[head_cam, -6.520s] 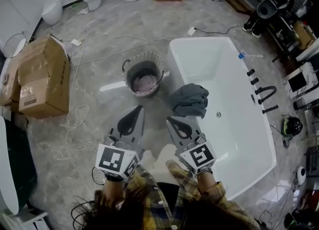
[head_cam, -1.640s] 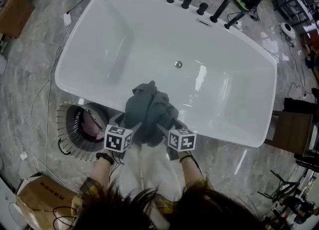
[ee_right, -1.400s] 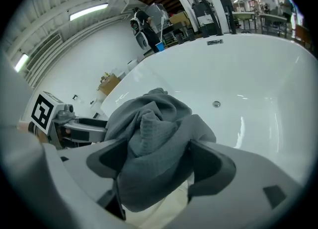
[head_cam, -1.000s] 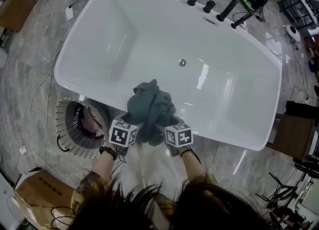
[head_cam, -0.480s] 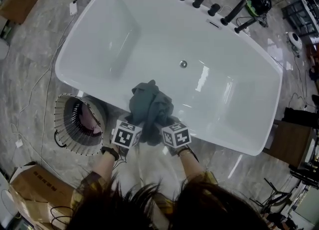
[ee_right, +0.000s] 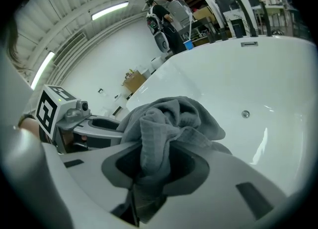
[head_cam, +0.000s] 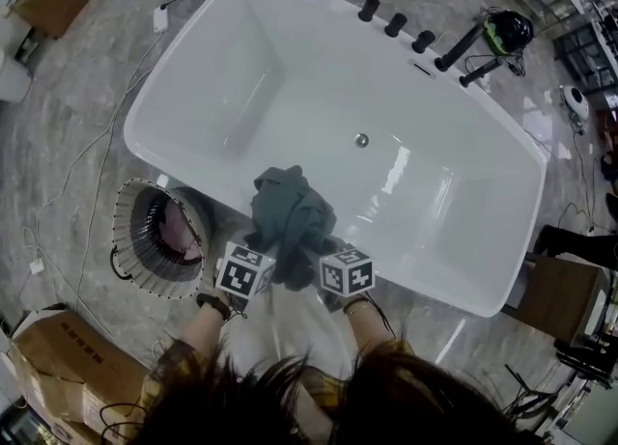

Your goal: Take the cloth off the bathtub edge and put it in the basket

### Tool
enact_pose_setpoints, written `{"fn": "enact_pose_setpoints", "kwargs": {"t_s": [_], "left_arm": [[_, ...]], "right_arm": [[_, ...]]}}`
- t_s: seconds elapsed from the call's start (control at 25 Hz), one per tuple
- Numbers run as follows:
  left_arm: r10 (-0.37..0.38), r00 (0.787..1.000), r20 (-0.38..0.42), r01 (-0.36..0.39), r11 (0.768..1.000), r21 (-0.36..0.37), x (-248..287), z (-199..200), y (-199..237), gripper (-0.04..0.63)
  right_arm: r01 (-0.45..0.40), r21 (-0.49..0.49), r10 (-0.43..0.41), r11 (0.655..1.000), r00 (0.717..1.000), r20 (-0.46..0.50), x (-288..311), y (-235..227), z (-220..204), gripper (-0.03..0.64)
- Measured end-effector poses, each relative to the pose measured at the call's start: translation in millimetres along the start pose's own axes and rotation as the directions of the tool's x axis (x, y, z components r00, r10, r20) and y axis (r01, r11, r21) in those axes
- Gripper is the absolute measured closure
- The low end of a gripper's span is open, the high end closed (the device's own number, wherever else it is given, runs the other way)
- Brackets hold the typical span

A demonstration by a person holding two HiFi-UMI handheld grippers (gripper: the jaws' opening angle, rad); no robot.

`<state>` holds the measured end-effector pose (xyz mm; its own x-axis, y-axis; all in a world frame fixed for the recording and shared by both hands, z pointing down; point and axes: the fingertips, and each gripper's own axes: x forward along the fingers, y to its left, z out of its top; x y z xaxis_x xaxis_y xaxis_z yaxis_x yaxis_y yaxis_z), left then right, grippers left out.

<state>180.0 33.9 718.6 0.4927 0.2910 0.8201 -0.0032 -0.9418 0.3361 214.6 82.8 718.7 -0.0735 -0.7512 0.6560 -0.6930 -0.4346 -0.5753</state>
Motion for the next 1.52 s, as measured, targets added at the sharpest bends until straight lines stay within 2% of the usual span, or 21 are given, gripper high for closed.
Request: {"fn": "enact_pose_setpoints", "kwargs": {"t_s": [0.32, 0.6, 0.8, 1.04, 1.36, 1.52], "left_arm": [[0.036, 0.991, 0.126, -0.027, 0.997, -0.067, -61.8, 26.5, 6.9, 0.468], [0.106, 0.960, 0.259, -0.086, 0.992, -0.090, -125.2, 68.2, 8.4, 0.468], [0.159, 0.921, 0.357, -0.121, 0.984, -0.128, -174.5, 90.0, 5.1, 0.468], [0.236, 0.859, 0.454, -0.169, 0.968, -0.185, -229.2, 92.2, 7.8, 0.468], [0.389, 0.773, 0.501, -0.248, 0.912, -0.326, -294.6, 49.6, 44.0, 0.468], [0.452, 0.750, 0.483, -0.262, 0.874, -0.410, -324.2, 6.8, 69.9, 0.468]], "right_arm": [[-0.079, -0.109, 0.080, 0.991, 0.997, 0.009, -16.0, 52.4, 44.1, 0.492], [-0.112, -0.225, 0.127, 0.968, 0.990, 0.053, -40.1, 100.3, 101.1, 0.492], [-0.142, -0.300, 0.176, 0.943, 0.981, 0.087, -61.7, 139.9, 134.0, 0.492], [-0.206, -0.388, 0.261, 0.898, 0.961, 0.095, -73.0, 191.0, 152.7, 0.492], [-0.321, -0.494, 0.358, 0.808, 0.933, -0.022, -40.8, 272.1, 145.8, 0.492], [-0.376, -0.523, 0.381, 0.765, 0.919, -0.104, -11.3, 318.3, 124.1, 0.492]]}}
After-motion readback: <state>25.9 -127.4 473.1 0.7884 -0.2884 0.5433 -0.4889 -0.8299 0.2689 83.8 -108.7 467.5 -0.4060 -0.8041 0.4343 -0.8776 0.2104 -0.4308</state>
